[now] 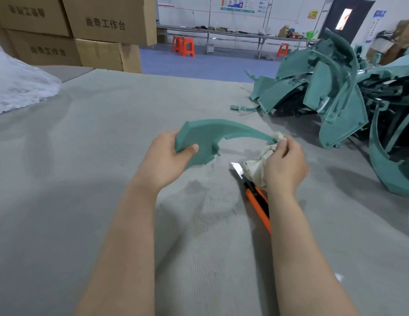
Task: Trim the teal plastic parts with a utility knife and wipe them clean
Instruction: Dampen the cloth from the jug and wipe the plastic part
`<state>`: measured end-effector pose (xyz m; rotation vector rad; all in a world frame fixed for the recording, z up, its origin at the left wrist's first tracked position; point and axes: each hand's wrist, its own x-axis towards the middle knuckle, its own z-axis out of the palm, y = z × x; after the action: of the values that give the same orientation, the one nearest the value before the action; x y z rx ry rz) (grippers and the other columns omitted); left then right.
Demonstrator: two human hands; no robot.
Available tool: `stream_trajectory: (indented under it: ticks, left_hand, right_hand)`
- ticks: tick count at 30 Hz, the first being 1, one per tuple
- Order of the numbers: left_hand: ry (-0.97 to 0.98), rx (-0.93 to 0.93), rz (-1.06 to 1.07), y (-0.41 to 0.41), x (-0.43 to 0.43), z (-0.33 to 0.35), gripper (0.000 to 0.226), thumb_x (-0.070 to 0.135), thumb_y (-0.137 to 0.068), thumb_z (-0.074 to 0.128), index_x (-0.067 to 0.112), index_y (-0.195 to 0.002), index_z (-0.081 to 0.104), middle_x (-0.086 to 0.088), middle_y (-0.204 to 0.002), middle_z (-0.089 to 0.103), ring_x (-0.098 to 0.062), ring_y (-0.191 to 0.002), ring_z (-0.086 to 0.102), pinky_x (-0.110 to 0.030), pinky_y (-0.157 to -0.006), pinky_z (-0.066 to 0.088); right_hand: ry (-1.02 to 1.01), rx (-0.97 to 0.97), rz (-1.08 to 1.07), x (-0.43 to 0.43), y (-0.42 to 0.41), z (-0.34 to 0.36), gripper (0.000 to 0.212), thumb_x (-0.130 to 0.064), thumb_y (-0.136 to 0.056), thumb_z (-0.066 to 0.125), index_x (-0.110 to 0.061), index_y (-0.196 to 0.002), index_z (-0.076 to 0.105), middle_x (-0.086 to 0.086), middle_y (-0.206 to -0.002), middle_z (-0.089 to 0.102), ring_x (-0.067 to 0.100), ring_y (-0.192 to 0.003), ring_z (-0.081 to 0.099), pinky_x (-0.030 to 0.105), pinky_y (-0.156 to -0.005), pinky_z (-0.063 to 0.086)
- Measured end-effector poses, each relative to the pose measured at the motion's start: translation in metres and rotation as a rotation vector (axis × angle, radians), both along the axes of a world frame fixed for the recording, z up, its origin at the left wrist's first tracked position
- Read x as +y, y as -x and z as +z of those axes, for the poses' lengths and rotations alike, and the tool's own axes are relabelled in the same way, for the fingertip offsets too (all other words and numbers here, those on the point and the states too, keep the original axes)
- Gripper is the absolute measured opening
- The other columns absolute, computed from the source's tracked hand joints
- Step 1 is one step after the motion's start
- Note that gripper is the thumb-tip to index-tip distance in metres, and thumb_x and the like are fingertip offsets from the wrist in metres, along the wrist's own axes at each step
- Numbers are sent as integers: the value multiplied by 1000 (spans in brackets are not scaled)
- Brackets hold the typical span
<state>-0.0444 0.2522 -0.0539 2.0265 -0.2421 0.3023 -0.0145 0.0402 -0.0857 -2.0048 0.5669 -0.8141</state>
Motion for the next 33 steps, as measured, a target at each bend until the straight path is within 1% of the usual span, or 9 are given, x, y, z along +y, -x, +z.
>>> stream_trajectory:
  ticks: [5, 9, 12, 15, 17, 20, 22, 28, 33]
  left_hand:
    - [343, 77, 125, -5, -1, -3, 19, 8, -89, 63, 27, -86, 67, 3, -90, 73, -22, -89, 70, -46, -89, 54]
    - [676, 199, 190, -13, -4, -9, 17, 4, -87, 65, 21, -89, 68, 0, -91, 73, -23, -90, 70, -45, -89, 54]
    - [807, 309, 115, -16, -17, -14, 14, 1, -88, 62, 13, -95, 66, -6, -93, 72, -24, -89, 69, -38, -81, 55]
    - [965, 403, 53, -19, -33, -16, 14, 6, -95, 54, 8, -104, 64, -8, -95, 71, -21, -82, 68, -33, -72, 56]
    - [1116, 447, 26, -19, -36, -17, 19, 14, -99, 48, 8, -108, 64, -6, -92, 72, -17, -77, 69, -29, -68, 57]
    - [1350, 485, -58, -17, -26, -16, 32, 26, -103, 38, 7, -101, 64, -3, -78, 74, -14, -67, 71, -25, -57, 57]
    - [1475, 470, -69, -18, -17, -16, 35, 27, -104, 36, 6, -96, 63, -4, -82, 74, -17, -66, 71, -28, -58, 57]
    - [1508, 390, -30, -17, -21, -12, 26, 24, -102, 42, 8, -95, 61, -1, -95, 70, -14, -72, 72, -35, -60, 58]
    - [1378, 295, 6, -21, -16, -11, 17, 20, -100, 48, 11, -103, 63, -3, -92, 75, -16, -80, 73, -37, -71, 58]
  right_hand:
    - [-199, -459, -78, 4, 11, 16, 31, -17, -104, 37, -9, -122, 60, -1, -113, 65, 6, -98, 54, 10, -82, 38]
    - [-555, -487, 42, 17, 12, 25, 10, -21, -102, 46, -16, -111, 49, 0, -96, 59, 10, -82, 58, 29, -81, 50]
    - [-591, -388, 175, 38, 14, 27, 10, -23, -99, 54, -22, -95, 45, -2, -83, 55, 13, -74, 57, 32, -72, 48]
    - [-396, -346, 294, 65, 19, 25, 7, -21, -97, 56, -15, -101, 58, 3, -103, 61, 19, -100, 59, 34, -88, 46]
    - [-87, -218, 573, 87, 24, 14, 28, -24, -98, 52, -5, -117, 62, 13, -131, 56, 25, -126, 48, 36, -107, 36]
    - [446, 32, 825, 110, 29, -7, 46, -28, -104, 39, -16, -149, 38, -3, -162, 19, 16, -150, 11, 40, -121, 6]
    - [526, 15, 813, 109, 26, -12, 45, -28, -105, 35, -22, -150, 36, -10, -162, 18, 15, -150, 6, 42, -120, 1]
    - [166, -46, 528, 78, 11, -11, 33, -5, -100, 43, -4, -129, 60, 17, -147, 41, 25, -133, 41, 16, -110, 22]
    - [-198, -208, 255, 55, 12, 7, 23, -20, -103, 43, -17, -119, 58, -11, -79, 56, -6, -70, 54, 8, -68, 41]
